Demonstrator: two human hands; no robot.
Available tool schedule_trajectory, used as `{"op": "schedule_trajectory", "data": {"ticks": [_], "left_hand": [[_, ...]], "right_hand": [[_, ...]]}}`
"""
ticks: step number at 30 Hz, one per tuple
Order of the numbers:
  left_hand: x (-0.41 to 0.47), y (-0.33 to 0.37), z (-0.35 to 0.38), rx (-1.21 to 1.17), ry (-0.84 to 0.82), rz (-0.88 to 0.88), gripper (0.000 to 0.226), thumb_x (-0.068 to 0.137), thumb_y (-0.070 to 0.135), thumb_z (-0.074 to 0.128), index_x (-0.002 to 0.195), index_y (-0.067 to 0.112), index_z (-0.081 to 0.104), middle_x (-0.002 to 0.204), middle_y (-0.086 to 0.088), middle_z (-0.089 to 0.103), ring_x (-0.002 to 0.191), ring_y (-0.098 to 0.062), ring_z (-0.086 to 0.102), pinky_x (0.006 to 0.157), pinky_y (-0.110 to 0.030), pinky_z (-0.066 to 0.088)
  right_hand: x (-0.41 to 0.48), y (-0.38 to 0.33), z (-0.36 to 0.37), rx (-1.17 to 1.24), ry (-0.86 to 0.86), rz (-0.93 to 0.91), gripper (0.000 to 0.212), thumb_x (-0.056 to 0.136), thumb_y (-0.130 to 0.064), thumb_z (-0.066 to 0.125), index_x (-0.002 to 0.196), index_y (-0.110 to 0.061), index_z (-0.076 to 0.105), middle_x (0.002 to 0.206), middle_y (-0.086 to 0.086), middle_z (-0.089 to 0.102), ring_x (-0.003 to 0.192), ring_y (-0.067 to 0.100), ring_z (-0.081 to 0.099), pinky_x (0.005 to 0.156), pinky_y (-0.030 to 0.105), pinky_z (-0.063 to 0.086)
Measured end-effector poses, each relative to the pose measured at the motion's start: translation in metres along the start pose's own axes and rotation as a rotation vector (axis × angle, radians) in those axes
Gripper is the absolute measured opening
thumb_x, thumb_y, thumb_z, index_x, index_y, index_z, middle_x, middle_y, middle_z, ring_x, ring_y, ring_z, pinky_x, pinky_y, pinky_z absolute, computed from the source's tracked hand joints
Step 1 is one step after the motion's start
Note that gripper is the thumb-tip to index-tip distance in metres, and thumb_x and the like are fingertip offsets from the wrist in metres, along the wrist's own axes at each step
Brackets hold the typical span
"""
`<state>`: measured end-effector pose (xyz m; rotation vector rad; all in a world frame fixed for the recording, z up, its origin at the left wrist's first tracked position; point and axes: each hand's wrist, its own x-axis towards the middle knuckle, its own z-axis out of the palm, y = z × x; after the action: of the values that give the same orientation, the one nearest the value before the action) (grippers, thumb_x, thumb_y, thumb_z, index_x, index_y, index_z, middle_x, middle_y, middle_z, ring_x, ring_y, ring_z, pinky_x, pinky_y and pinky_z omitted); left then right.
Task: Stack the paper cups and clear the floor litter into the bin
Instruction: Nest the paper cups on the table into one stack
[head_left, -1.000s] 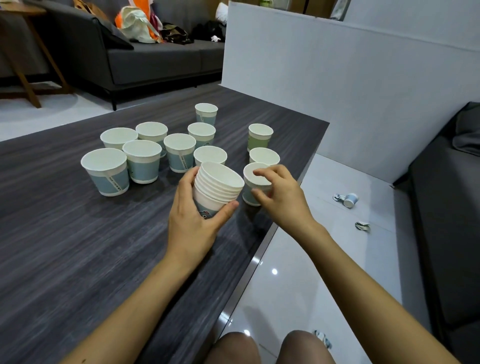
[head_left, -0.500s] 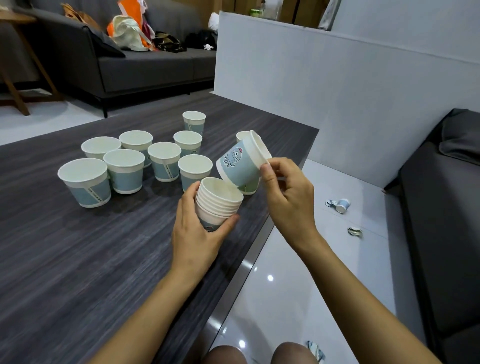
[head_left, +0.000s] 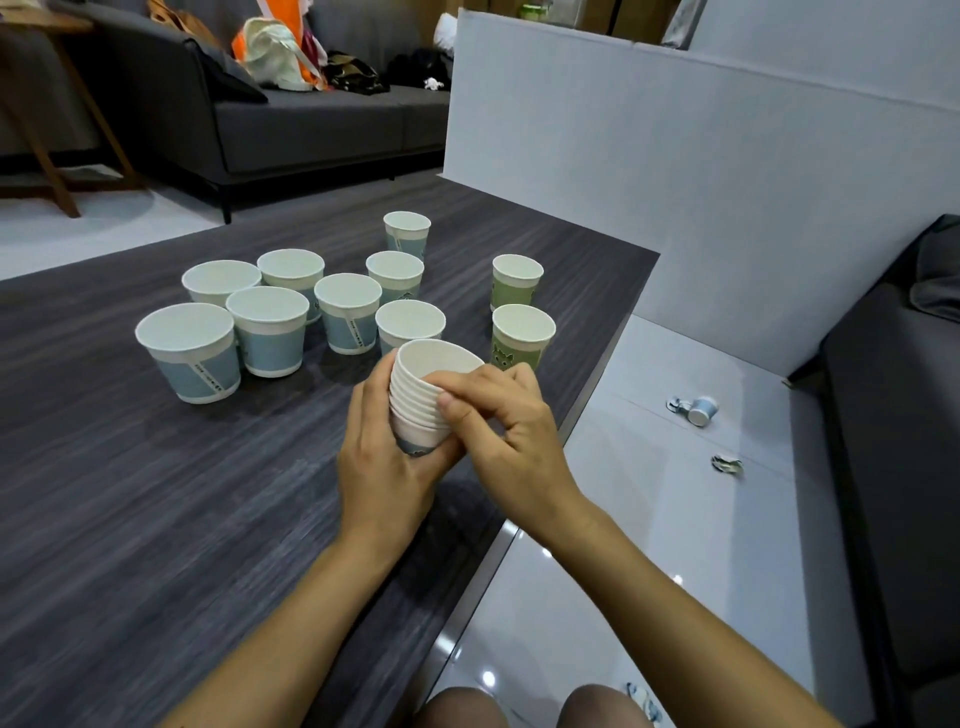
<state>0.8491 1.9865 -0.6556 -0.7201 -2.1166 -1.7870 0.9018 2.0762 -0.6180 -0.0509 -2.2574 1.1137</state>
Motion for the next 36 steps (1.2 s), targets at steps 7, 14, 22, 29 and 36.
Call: {"op": "schedule_trajectory", "data": {"ticks": [7, 14, 22, 29, 36], "left_hand": [[0.018, -0.011, -0.016, 0.127, 0.040, -0.082, 0.088, 0.062, 0.035, 0.080, 0.135, 0.017, 0.036, 0.128, -0.004, 0.045, 0.112, -0.004, 0.039, 0.084, -0.003, 0.025], [0.024, -0.017, -0.044, 0.144, 0.043, -0.038, 0.090, 0.058, 0.024, 0.084, 0.134, 0.017, 0.036, 0.126, -0.004, 0.041, 0.102, 0.009, 0.032, 0.087, 0.008, 0.019], [0.036, -0.030, -0.040, 0.097, 0.009, -0.049, 0.092, 0.059, 0.027, 0.081, 0.136, 0.015, 0.033, 0.122, 0.003, 0.037, 0.105, 0.009, 0.031, 0.089, 0.008, 0.017], [0.039, -0.032, -0.039, 0.106, 0.036, -0.070, 0.089, 0.062, 0.017, 0.082, 0.136, 0.013, 0.033, 0.122, 0.005, 0.038, 0.106, 0.010, 0.030, 0.089, 0.007, 0.018], [0.038, -0.031, -0.043, 0.100, 0.012, -0.121, 0.088, 0.065, 0.021, 0.080, 0.138, 0.017, 0.031, 0.135, 0.000, 0.045, 0.119, -0.010, 0.043, 0.096, -0.016, 0.031]], "right_hand": [[0.029, 0.006, -0.001, 0.131, 0.006, 0.080, 0.031, 0.091, -0.020, 0.045, 0.118, -0.016, 0.059, 0.106, -0.015, 0.054, 0.096, -0.013, 0.050, 0.088, 0.011, 0.042], [0.064, 0.018, 0.016, -0.266, -0.112, 0.101, 0.056, 0.085, -0.007, 0.056, 0.137, -0.017, 0.037, 0.135, 0.000, 0.041, 0.084, 0.009, 0.057, 0.088, 0.024, 0.047], [0.064, 0.032, 0.040, -0.359, -0.194, 0.134, 0.032, 0.086, -0.009, 0.054, 0.117, -0.013, 0.058, 0.116, 0.009, 0.061, 0.102, 0.025, 0.059, 0.091, 0.041, 0.046], [0.067, 0.020, 0.034, -0.145, 0.216, -0.008, 0.013, 0.085, -0.008, 0.056, 0.090, -0.007, 0.067, 0.088, 0.005, 0.066, 0.079, 0.007, 0.055, 0.074, 0.008, 0.038], [0.067, -0.014, 0.021, 0.223, 0.176, 0.091, 0.024, 0.091, -0.008, 0.051, 0.080, -0.028, 0.056, 0.078, -0.016, 0.057, 0.068, -0.004, 0.052, 0.070, 0.021, 0.048]]}}
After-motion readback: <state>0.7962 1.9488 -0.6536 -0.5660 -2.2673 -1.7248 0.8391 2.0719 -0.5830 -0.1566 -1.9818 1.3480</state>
